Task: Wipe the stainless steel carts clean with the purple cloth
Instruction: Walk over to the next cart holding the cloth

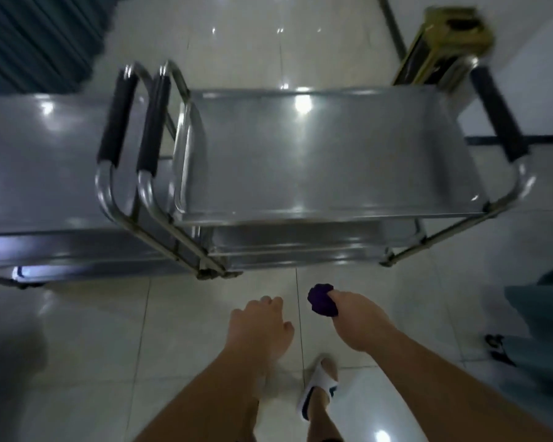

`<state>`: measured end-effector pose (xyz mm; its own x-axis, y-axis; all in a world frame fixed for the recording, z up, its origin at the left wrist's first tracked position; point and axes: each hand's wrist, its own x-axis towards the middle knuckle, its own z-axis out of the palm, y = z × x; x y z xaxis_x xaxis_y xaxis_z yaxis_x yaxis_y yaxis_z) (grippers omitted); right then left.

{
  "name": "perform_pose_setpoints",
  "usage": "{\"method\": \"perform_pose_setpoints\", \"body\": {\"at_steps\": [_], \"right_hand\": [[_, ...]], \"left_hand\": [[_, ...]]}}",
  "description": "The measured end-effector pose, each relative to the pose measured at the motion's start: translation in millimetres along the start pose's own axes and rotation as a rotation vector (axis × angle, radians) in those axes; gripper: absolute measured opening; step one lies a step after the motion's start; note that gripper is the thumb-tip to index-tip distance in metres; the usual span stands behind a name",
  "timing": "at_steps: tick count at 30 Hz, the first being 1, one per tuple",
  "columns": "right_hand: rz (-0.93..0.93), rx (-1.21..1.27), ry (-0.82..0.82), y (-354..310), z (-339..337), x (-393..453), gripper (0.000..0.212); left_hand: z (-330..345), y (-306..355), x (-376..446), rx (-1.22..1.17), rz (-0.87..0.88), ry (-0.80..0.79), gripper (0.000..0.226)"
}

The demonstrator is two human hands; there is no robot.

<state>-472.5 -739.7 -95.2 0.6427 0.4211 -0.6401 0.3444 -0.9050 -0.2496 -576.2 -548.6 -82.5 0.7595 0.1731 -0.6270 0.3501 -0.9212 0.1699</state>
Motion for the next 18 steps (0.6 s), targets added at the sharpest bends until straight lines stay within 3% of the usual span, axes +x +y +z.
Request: {"method": "perform_pose_setpoints", "body": {"at_steps": [4,9,18], "right_hand": [[0.062,0.066,0.133,-12.6,-33.7,-46.0,0.014],[0.162,0.065,0.231,3.5,-62.7,-100.4,0.020],[0.355,0.121,0.419,120.3,-125.9,-177.8,0.023]], "left_hand": [[-50.6,-10.2,-25.0,0.023,0.077,0.079,0.054],[-117.6,6.3,-21.5,0.084,0.210,0.198,0.057],[-158.3,174.3,-18.0,0.122,0.489,0.268,0.058]]}}
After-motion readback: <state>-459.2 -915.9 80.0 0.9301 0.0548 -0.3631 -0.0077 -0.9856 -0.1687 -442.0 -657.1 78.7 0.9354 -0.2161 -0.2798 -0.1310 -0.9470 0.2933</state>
